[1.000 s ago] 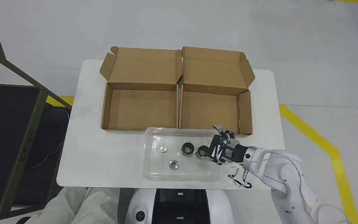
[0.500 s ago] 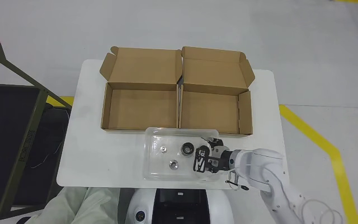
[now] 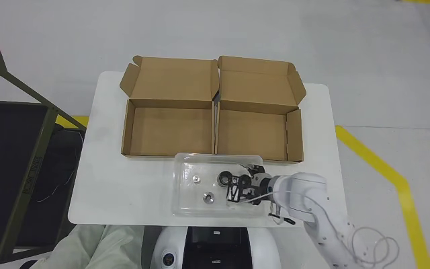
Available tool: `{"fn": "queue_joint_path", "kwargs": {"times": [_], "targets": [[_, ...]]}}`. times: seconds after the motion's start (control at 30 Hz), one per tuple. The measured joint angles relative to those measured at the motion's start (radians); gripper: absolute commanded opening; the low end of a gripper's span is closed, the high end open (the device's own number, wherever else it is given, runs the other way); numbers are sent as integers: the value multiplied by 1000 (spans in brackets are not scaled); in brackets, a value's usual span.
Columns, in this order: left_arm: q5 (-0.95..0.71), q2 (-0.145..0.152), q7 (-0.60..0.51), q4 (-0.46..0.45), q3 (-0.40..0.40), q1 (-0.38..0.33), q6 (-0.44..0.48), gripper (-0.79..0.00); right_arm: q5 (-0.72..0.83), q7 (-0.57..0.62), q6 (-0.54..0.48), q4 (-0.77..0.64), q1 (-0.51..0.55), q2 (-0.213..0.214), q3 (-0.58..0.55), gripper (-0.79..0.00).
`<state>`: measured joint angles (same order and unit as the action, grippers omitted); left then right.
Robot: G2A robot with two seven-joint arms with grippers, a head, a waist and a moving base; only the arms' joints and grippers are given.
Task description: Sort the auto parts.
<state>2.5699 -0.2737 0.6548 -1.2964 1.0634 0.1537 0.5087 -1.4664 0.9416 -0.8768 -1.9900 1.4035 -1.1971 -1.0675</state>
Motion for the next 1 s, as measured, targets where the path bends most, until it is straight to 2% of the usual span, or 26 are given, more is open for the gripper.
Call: {"fn": "queue_joint_path", "kwargs": {"times": [0.2,0.33,0.6,0.73,0.9,1.0], "targets": [[0,0,0,0,0,0,0,0,-5,24,23,35,-26,2,34,-28],[0,0,0,0,0,0,0,0,-16,37,36,56,-42,5,61,-12],[0,0,0,0,0,0,0,0,-6,59,57,85,-69,13,97,-86],[0,0,0,0,0,0,0,0,3,65,63,98,-84,18,114,-169],[0,0,0,0,0,0,0,0,13,74,72,107,-97,24,126,-212],[0,0,0,0,0,0,0,0,12,81,80,113,-105,29,135,-308]]}}
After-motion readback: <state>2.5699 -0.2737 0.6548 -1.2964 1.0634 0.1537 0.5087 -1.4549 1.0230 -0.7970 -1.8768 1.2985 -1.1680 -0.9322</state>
